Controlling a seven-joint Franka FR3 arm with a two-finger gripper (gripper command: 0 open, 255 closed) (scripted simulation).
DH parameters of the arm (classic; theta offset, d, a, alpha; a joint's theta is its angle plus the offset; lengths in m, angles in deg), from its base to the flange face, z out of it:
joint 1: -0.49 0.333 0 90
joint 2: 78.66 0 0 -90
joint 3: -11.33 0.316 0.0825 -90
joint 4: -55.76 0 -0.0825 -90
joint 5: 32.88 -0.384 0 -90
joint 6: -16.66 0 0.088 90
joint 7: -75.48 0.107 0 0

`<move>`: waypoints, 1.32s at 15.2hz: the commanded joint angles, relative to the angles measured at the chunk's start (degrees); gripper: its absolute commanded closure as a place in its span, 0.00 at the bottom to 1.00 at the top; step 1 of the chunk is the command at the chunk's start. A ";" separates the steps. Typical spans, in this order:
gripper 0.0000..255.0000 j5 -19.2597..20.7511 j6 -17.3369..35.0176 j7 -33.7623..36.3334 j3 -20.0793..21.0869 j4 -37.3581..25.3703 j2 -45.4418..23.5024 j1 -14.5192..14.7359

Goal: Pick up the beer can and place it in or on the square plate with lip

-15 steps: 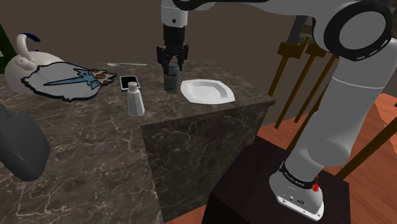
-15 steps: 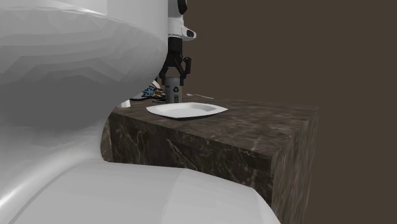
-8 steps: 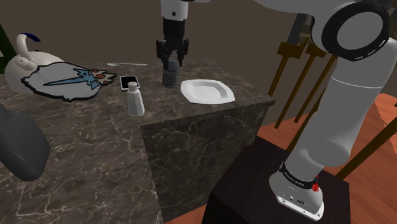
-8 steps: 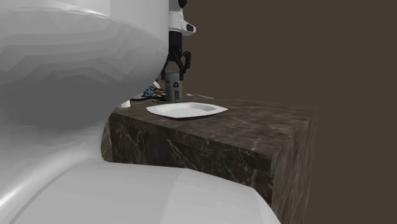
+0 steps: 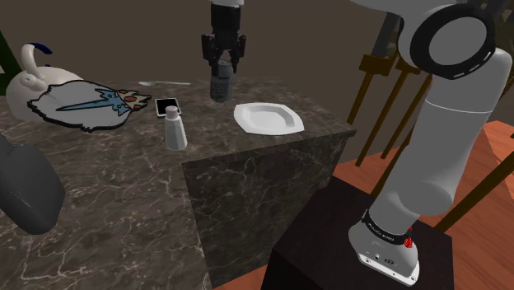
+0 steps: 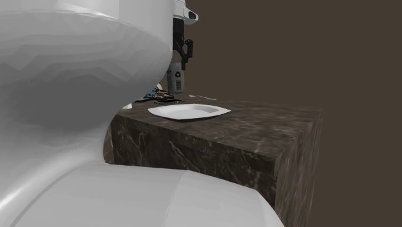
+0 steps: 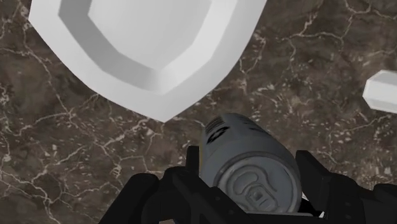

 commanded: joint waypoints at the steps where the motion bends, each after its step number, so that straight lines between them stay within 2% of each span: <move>1: 1.00 0.21 -2.11 0.01 0.01 -3.07 -0.97 0.10; 4: 1.00 0.51 -5.07 0.19 0.10 -7.36 -2.32 0.35; 9: 1.00 -2.01 -3.88 -3.66 -1.55 5.62 9.66 -2.46; 16: 1.00 -3.66 -5.76 -9.42 -5.10 17.60 23.54 -4.76; 20: 1.00 -3.76 -3.37 -9.64 -5.23 21.28 24.82 -4.73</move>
